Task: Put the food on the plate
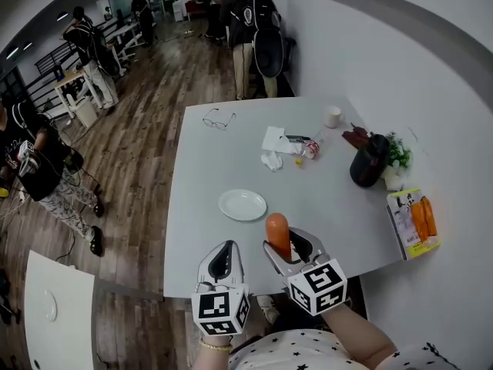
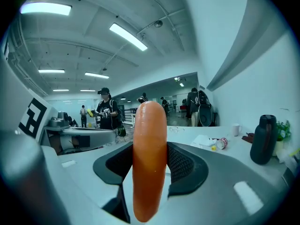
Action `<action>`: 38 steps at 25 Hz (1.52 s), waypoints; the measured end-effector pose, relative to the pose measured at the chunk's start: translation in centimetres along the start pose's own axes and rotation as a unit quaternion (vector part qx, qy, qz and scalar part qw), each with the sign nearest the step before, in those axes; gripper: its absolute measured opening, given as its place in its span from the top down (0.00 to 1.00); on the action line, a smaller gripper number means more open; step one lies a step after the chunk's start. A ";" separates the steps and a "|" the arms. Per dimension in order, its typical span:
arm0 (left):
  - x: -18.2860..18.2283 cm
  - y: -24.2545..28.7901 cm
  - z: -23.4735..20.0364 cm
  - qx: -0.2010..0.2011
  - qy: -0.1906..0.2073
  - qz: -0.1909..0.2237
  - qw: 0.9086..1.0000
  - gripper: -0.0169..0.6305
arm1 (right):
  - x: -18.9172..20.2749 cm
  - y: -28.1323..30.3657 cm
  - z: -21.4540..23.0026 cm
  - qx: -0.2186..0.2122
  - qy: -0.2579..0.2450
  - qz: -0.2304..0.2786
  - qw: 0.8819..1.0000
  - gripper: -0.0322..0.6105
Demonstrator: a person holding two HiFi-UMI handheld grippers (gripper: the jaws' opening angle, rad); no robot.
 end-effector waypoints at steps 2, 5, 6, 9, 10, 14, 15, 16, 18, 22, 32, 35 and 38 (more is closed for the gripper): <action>-0.2 1.8 -0.5 0.000 0.000 -0.006 1.000 0.96 | 0.3 2.3 1.5 -0.008 -0.008 -0.018 1.000 0.61; -0.6 4.1 -1.2 -0.002 0.001 -0.011 1.000 0.96 | 0.8 5.9 3.5 -0.027 -0.025 -0.054 0.998 0.61; -0.7 4.8 -1.4 -0.002 0.001 -0.012 1.000 0.96 | 1.0 7.3 4.2 -0.038 -0.032 -0.070 0.996 0.61; -0.6 6.7 -2.1 0.000 -0.001 -0.017 1.000 0.96 | 1.8 11.6 5.9 -0.074 -0.060 -0.120 0.988 0.61; -0.5 7.2 -2.4 -0.002 -0.004 -0.021 1.000 0.96 | 2.1 13.1 6.3 -0.085 -0.073 -0.135 0.984 0.61; -0.1 8.9 -3.5 -0.013 -0.019 -0.033 0.999 0.96 | 3.4 19.0 7.2 -0.133 -0.124 -0.208 0.961 0.61; 0.0 9.3 -3.8 -0.016 -0.022 -0.037 0.999 0.96 | 3.8 20.4 7.3 -0.146 -0.132 -0.228 0.954 0.61; 0.2 9.6 -4.0 -0.019 -0.025 -0.041 0.999 0.96 | 4.2 21.7 7.3 -0.159 -0.140 -0.247 0.946 0.61; 0.3 10.1 -4.3 -0.026 -0.030 -0.046 0.998 0.96 | 5.0 24.1 7.2 -0.182 -0.161 -0.278 0.930 0.61; 0.6 10.6 -4.8 -0.037 -0.034 -0.053 0.997 0.96 | 6.2 28.2 6.5 -0.214 -0.225 -0.331 0.891 0.61; 1.4 11.1 -5.0 -0.042 -0.034 -0.075 0.996 0.96 | 8.7 32.3 5.3 -0.246 -0.254 -0.405 0.843 0.61; 1.5 11.1 -5.0 -0.043 -0.035 -0.077 0.996 0.96 | 8.9 32.3 5.3 -0.250 -0.240 -0.402 0.847 0.61; 1.6 11.0 -5.0 -0.042 -0.035 -0.078 0.995 0.96 | 9.0 32.2 5.4 -0.249 -0.238 -0.391 0.853 0.61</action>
Point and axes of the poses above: the fingertips, and each gripper's own axes: y forward along the fingers, z to its right, x out of its underside, the point moved 10 cm from there along -y, backward along the fingers, and after that the axes turned 8 degrees about -y, right-handed, at the moved point
